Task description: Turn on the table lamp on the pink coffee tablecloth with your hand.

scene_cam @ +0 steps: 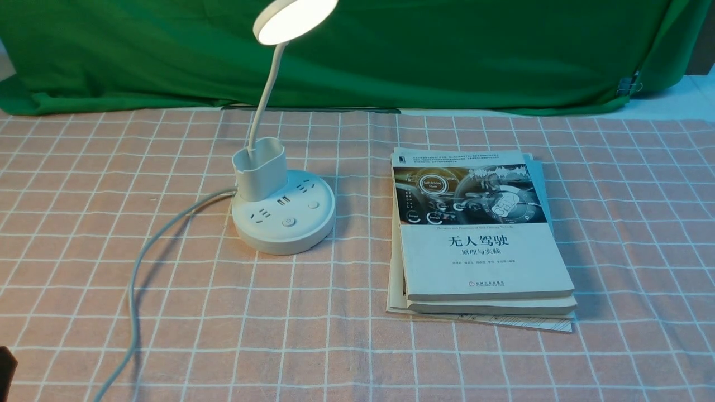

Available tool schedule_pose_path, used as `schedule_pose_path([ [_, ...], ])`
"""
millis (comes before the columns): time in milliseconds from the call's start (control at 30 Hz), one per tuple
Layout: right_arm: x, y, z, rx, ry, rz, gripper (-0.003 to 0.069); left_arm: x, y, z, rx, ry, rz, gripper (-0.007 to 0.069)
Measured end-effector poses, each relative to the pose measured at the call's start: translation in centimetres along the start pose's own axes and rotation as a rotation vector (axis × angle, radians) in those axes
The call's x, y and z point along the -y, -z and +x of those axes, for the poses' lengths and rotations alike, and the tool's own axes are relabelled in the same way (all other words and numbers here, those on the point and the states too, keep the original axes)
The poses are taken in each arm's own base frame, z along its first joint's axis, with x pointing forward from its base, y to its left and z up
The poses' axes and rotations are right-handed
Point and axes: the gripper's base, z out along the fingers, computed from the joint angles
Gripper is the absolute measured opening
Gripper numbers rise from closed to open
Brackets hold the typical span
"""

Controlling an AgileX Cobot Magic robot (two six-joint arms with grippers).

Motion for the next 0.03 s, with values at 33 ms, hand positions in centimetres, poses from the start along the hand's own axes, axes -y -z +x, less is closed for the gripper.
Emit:
schedule_pose_path([
  [33,0.0,0.0,0.0,0.0,0.0,0.0,0.0239,0.0,0.0,0.0,0.0,0.0,0.0,0.0001],
])
